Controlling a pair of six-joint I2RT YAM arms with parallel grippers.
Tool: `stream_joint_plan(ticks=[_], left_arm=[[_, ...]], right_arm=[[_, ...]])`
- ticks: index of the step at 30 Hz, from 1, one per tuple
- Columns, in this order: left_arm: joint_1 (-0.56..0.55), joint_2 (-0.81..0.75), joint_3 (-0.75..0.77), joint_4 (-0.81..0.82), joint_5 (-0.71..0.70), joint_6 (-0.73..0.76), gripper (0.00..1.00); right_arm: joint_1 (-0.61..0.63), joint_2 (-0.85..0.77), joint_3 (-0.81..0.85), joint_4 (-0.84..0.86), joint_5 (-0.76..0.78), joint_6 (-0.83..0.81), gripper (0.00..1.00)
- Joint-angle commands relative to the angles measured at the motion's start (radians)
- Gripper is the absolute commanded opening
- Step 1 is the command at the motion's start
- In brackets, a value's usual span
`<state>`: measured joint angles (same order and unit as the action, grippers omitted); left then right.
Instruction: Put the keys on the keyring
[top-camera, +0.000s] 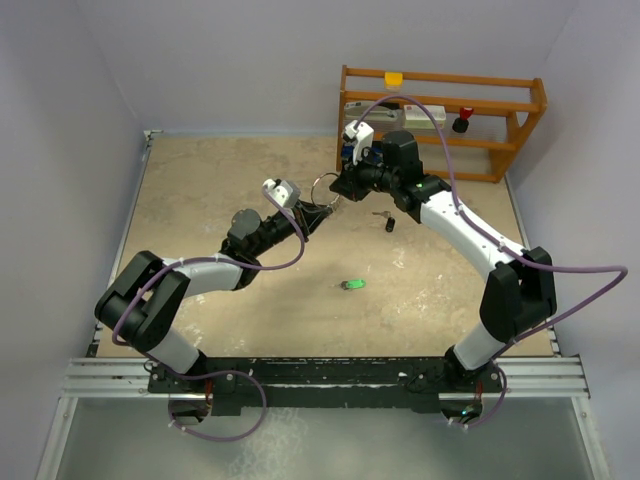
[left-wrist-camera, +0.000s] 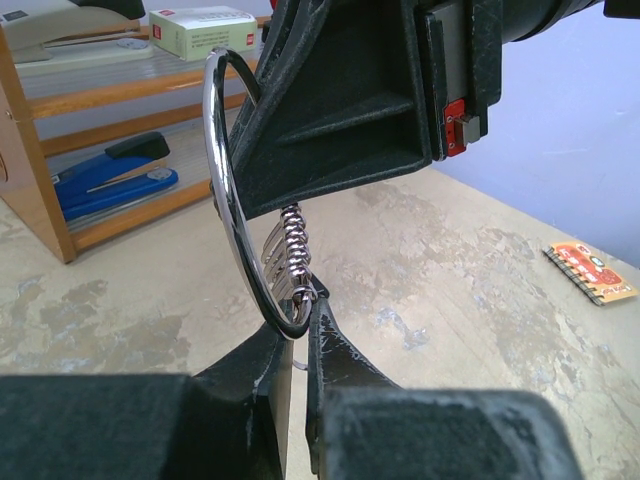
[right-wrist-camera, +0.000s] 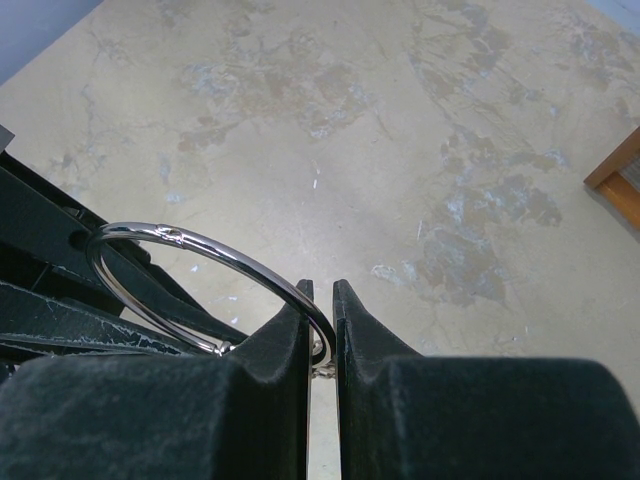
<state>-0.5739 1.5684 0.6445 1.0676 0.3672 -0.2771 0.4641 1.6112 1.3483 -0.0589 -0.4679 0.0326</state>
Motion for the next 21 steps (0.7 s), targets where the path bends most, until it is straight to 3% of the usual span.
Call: stream_joint_plan(ticks=[1,8,21], left_arm=[[0.006,-0.035,0.041,0.019,-0.02,0.006,0.07],[0.006,-0.039,0.04,0.014,-0.029,0.01,0.19],[0.006,-0.041,0.035,0.012,-0.037,0.013,0.22]], right_arm=[[-0.004,-0.013,0.03,0.02,-0.036,-0.016,0.0],[-0.008,-0.017,0.029,0.02,-0.038,-0.018,0.0],[-0.012,-0.023,0.025,0.021,-0.041,-0.019,0.0]])
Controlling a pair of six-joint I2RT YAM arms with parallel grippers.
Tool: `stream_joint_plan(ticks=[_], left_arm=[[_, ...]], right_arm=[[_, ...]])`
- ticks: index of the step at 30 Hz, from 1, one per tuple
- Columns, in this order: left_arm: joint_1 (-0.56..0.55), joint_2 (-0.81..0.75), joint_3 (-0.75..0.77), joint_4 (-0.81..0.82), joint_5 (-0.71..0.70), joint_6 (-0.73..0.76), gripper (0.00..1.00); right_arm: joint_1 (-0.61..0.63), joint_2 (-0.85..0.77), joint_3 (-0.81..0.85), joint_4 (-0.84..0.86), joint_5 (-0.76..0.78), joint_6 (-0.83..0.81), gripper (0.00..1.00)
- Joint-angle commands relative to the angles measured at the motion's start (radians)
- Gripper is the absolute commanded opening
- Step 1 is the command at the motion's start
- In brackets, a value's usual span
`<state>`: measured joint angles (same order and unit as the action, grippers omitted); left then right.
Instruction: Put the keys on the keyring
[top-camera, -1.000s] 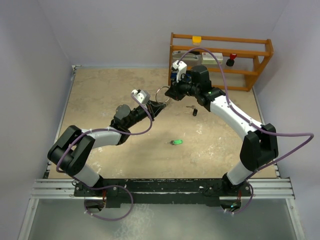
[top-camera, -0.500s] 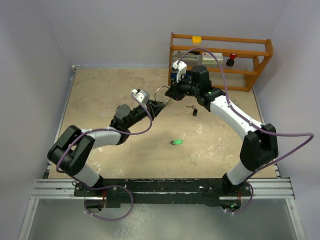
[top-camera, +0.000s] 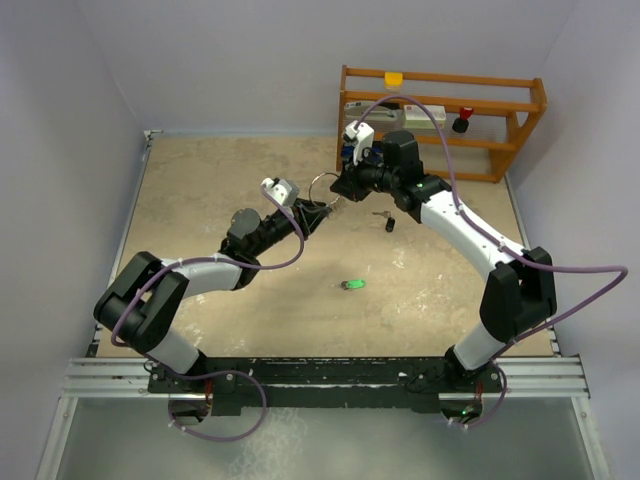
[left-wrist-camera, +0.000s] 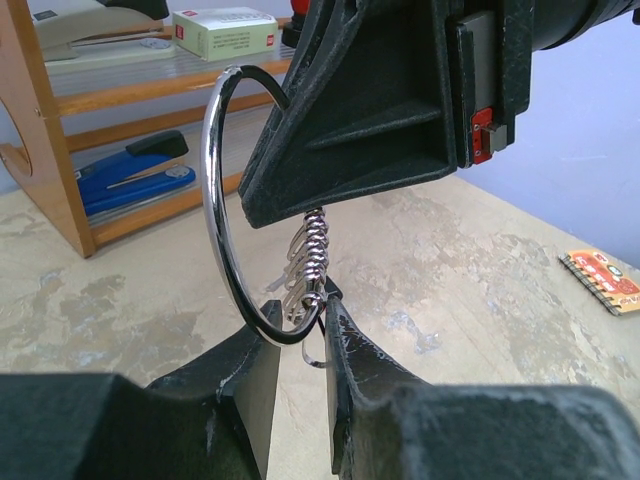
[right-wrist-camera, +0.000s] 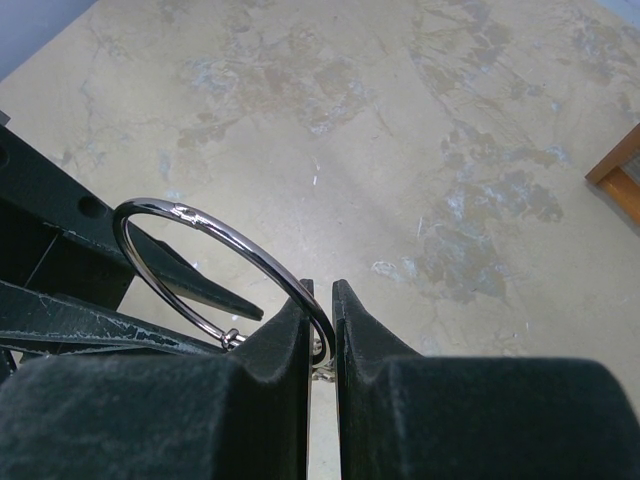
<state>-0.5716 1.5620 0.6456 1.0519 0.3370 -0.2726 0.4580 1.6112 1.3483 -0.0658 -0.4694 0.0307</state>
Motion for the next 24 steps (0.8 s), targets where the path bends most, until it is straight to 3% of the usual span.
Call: stream_joint_plan(ticks=[1,10,11,12,13,24], left_arm=[[0.004,-0.035,0.033,0.028,-0.006,0.009,0.22],[0.005,-0.03,0.032,0.028,-0.007,0.013,0.18],[0.004,-0.03,0.033,0.028,-0.006,0.015,0.15],[0.004,-0.03,0.035,0.028,-0.005,0.015,0.04],[0.004,-0.028,0.036,0.028,-0.003,0.015,0.0],[0.004,-0.023,0.04,0.039,0.003,0.006,0.0]], right_arm=[[-0.006,-0.023,0.024,0.027,-0.041,-0.017,0.0],[-0.007,-0.022,0.024,0.029,-0.046,-0.017,0.0],[-0.007,-0.021,0.025,0.029,-0.047,-0.017,0.0],[-0.008,-0.021,0.025,0.028,-0.048,-0.018,0.0],[-0.007,-0.02,0.025,0.029,-0.048,-0.017,0.0],[-0.009,-0.017,0.025,0.028,-0.052,-0.022,0.0]])
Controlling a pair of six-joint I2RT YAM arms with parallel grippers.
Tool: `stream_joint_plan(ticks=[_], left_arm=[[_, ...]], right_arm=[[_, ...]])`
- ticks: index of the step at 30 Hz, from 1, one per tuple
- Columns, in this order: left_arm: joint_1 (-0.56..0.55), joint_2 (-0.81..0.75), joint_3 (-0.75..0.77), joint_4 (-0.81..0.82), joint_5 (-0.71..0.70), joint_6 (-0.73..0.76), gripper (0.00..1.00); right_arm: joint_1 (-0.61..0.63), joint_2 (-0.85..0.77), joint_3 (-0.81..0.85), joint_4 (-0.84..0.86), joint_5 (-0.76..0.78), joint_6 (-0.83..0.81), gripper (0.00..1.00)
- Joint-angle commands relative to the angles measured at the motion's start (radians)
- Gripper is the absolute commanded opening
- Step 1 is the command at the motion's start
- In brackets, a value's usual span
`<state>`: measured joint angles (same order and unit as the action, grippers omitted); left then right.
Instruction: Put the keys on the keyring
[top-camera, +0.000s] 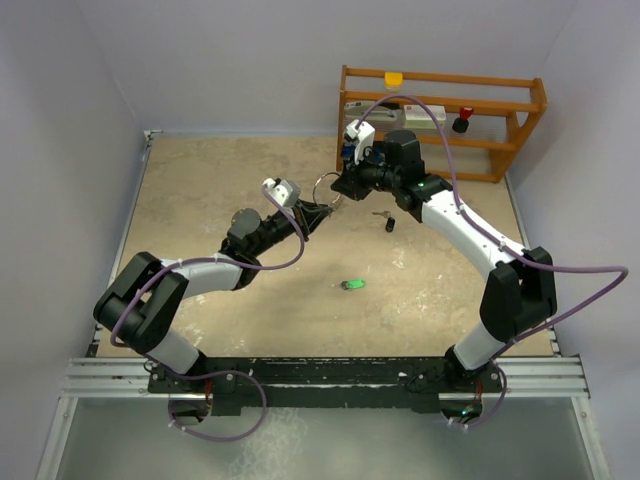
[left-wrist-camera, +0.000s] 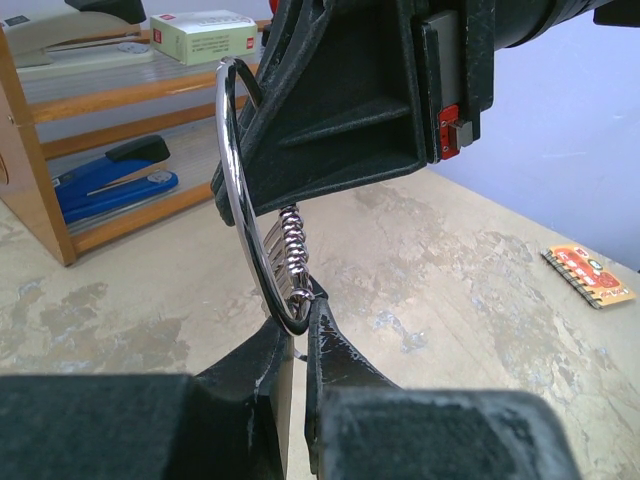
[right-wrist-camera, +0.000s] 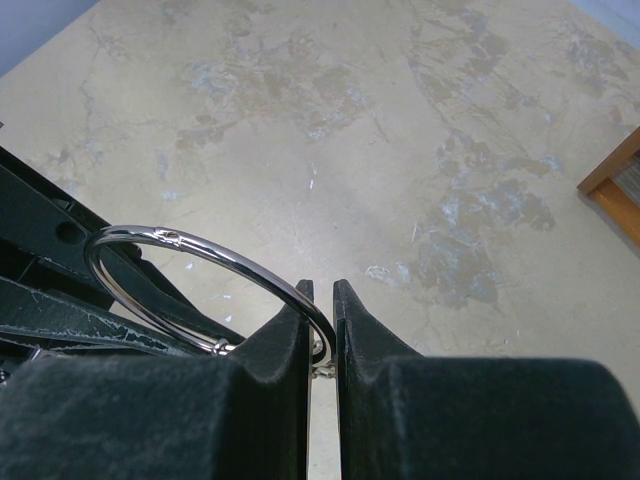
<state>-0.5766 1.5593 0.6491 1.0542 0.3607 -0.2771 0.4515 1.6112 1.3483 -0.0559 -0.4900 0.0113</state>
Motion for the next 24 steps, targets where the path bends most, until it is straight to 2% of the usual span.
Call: stream_joint_plan(ticks=[1,5,8,12,24], left_arm=[[0.01,-0.02,0.037,0.036,-0.021,0.009,0.0],[0.009,-0.018,0.04,0.033,-0.02,0.004,0.0],[0.009,-0.015,0.039,0.031,-0.019,0.004,0.07],[0.009,-0.016,0.039,0.029,-0.018,0.004,0.11],[0.009,-0.005,0.039,0.036,-0.005,0.003,0.13]], right_arm=[[-0.002,-0.016,0.026,0.019,-0.033,-0.002,0.0],[-0.002,-0.016,0.025,0.018,-0.039,-0.006,0.0],[-0.003,-0.018,0.025,0.018,-0.044,-0.006,0.0],[-0.002,-0.019,0.025,0.018,-0.042,-0.007,0.0],[-0.002,-0.023,0.025,0.019,-0.055,-0.014,0.0]])
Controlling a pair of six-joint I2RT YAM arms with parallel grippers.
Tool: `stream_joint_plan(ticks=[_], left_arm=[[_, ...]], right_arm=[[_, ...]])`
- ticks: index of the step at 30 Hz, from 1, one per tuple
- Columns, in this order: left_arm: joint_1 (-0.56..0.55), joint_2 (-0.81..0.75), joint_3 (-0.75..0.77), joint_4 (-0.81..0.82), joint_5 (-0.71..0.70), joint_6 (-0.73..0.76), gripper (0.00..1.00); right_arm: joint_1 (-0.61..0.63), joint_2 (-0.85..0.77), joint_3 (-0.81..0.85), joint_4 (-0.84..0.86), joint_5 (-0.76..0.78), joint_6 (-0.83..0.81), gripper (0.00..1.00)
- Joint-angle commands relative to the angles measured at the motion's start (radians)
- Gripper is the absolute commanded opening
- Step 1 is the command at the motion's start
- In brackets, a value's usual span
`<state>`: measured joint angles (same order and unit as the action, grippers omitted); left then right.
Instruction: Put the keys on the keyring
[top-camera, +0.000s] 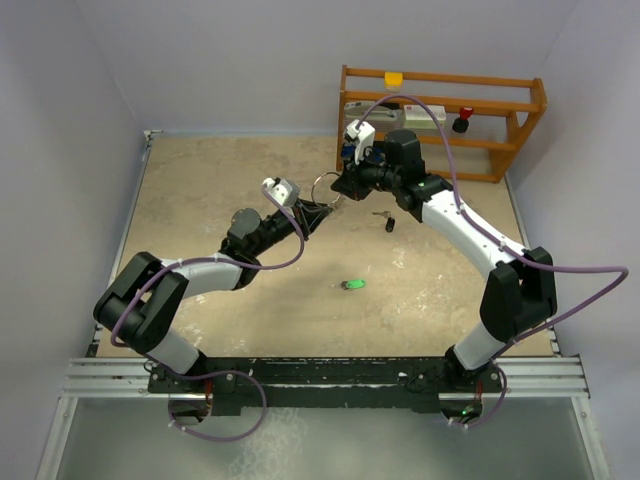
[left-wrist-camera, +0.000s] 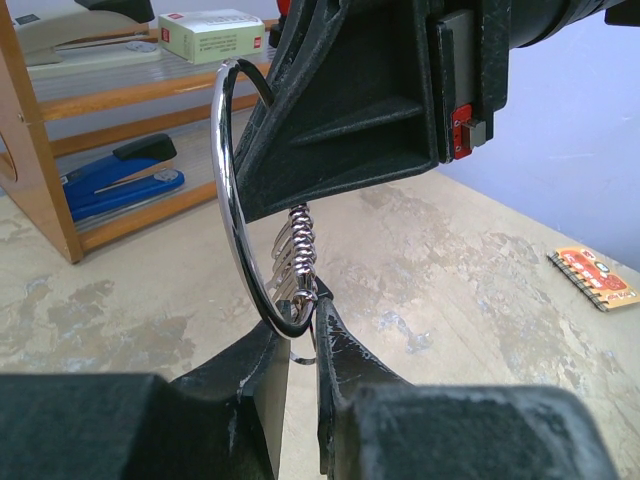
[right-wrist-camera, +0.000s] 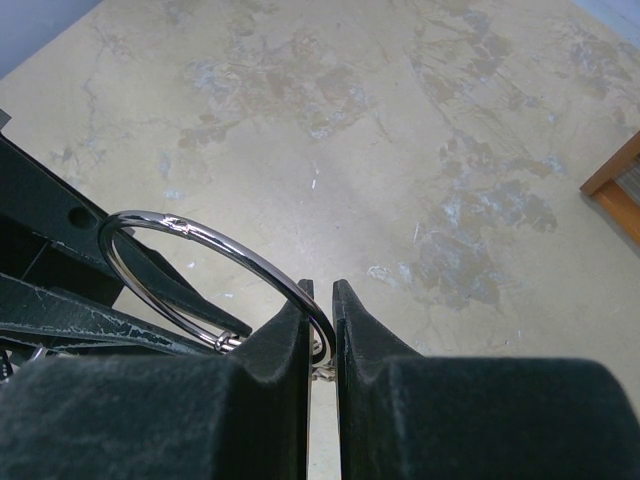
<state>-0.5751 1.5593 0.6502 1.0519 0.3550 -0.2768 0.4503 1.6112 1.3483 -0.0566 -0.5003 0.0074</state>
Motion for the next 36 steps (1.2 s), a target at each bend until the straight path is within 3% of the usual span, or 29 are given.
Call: stream_joint_plan(ticks=[1,24,27,29,36], left_arm=[[0.008,-0.004,0.038,0.04,0.002,0.001,0.13],[0.007,0.009,0.035,0.065,0.004,-0.009,0.17],[0.008,0.007,0.035,0.064,0.004,-0.007,0.12],[0.008,0.007,0.035,0.063,0.007,-0.007,0.0],[0.007,-0.004,0.028,0.074,0.002,-0.01,0.0]], right_arm=[[-0.001,-0.023,0.025,0.02,-0.046,-0.011,0.0],[-0.002,-0.037,0.008,0.035,-0.069,-0.023,0.0],[-0.002,-0.037,0.008,0.035,-0.069,-0.024,0.0],[-0.002,-0.036,0.008,0.035,-0.067,-0.025,0.0],[-0.005,-0.033,0.008,0.034,-0.067,-0.027,0.0]])
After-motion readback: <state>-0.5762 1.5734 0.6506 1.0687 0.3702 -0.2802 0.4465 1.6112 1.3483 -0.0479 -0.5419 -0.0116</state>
